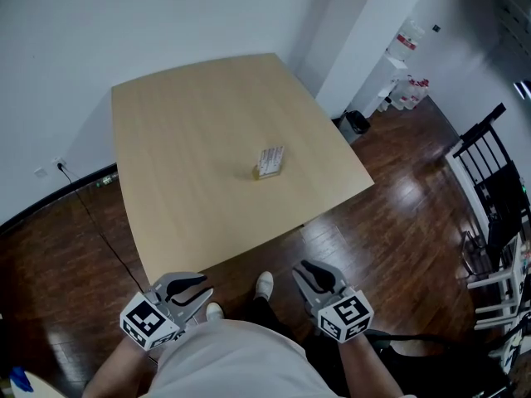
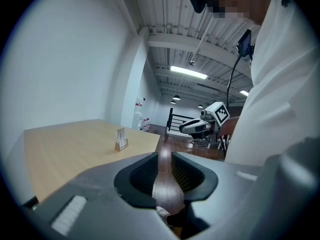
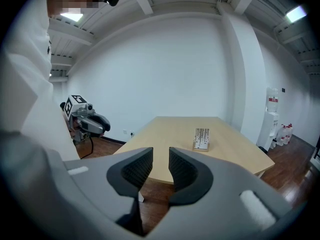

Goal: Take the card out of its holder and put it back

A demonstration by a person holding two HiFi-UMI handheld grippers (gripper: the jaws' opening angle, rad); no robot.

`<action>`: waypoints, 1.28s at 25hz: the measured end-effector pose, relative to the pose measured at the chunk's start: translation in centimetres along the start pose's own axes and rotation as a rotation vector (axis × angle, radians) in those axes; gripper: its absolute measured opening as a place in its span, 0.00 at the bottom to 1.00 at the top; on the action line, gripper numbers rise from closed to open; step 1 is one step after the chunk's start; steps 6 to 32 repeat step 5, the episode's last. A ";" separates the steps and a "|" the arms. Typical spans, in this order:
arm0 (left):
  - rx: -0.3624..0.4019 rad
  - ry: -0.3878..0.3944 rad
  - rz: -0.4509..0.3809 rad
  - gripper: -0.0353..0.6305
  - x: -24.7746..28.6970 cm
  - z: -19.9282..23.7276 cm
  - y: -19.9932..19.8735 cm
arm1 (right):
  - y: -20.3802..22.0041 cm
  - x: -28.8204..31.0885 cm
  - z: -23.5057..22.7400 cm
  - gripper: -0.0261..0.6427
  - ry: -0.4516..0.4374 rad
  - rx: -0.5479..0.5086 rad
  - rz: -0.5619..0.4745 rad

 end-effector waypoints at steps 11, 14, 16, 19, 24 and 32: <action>0.002 0.010 0.004 0.19 -0.4 0.8 0.4 | 0.1 1.5 -0.4 0.19 -0.003 -0.002 0.001; 0.002 0.010 0.004 0.19 -0.4 0.8 0.4 | 0.1 1.5 -0.4 0.19 -0.003 -0.002 0.001; 0.002 0.010 0.004 0.19 -0.4 0.8 0.4 | 0.1 1.5 -0.4 0.19 -0.003 -0.002 0.001; 0.002 0.010 0.004 0.19 -0.4 0.8 0.4 | 0.1 1.5 -0.4 0.19 -0.003 -0.002 0.001; 0.002 0.010 0.004 0.19 -0.4 0.8 0.4 | 0.1 1.5 -0.4 0.19 -0.003 -0.002 0.001; 0.002 0.010 0.004 0.19 -0.4 0.8 0.4 | 0.1 1.5 -0.4 0.19 -0.003 -0.002 0.001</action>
Point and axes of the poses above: the fingertips, and each gripper's own axes: x forward along the fingers, z to its left, y out of its underside, the point moved 4 cm from there along -x, backward along the fingers, and after that the axes turned 8 degrees about -x, right-handed, at the moved point
